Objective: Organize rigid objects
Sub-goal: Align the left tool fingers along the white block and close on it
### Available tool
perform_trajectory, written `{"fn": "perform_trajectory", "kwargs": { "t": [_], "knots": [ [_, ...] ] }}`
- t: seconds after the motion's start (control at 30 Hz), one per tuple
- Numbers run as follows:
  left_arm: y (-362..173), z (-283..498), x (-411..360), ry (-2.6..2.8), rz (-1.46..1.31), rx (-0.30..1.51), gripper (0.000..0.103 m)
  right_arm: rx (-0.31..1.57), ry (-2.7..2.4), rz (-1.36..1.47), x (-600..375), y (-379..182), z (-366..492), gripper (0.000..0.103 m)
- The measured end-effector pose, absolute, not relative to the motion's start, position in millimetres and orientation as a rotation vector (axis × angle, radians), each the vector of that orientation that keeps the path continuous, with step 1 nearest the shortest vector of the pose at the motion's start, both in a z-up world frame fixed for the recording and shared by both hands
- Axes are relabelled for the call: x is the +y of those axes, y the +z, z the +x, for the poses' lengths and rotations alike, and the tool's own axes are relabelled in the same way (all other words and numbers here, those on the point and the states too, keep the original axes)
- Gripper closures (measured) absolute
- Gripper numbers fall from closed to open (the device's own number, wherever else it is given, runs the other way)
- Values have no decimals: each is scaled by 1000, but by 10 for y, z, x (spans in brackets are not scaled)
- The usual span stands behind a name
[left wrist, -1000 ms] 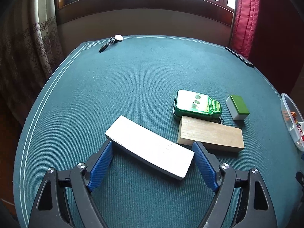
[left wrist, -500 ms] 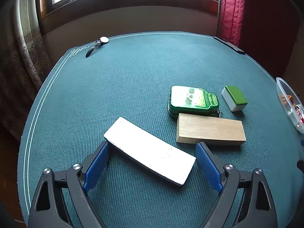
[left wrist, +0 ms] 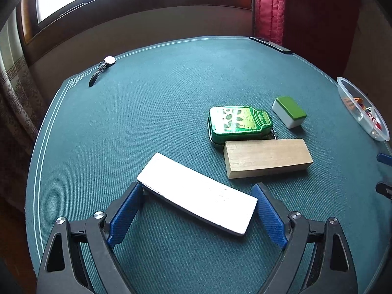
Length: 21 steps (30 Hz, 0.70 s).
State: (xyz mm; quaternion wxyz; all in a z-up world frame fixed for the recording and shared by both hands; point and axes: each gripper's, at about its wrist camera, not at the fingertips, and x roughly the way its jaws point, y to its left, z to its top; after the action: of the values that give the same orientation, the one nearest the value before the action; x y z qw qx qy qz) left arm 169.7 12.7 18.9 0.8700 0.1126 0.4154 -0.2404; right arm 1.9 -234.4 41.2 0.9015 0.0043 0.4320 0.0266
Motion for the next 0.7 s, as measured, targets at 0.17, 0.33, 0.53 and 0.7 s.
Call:
{"fn": "perform_trajectory", "kwargs": {
  "t": [0.17,0.33,0.53,0.7],
  "knots": [
    [234,1658,127,-501,266,835,12,907,75,-5,-2246,391,53,14],
    [239,1633,69,-523,353,807,12,919,75,-5,-2217,375,77,14],
    [232,1662,-33,-547,428,769,12,929,66,10,-2237,365,81,14],
    [222,1706,-31,-517,389,766,10,930,68,16,-2244,363,84,14]
  ]
}}
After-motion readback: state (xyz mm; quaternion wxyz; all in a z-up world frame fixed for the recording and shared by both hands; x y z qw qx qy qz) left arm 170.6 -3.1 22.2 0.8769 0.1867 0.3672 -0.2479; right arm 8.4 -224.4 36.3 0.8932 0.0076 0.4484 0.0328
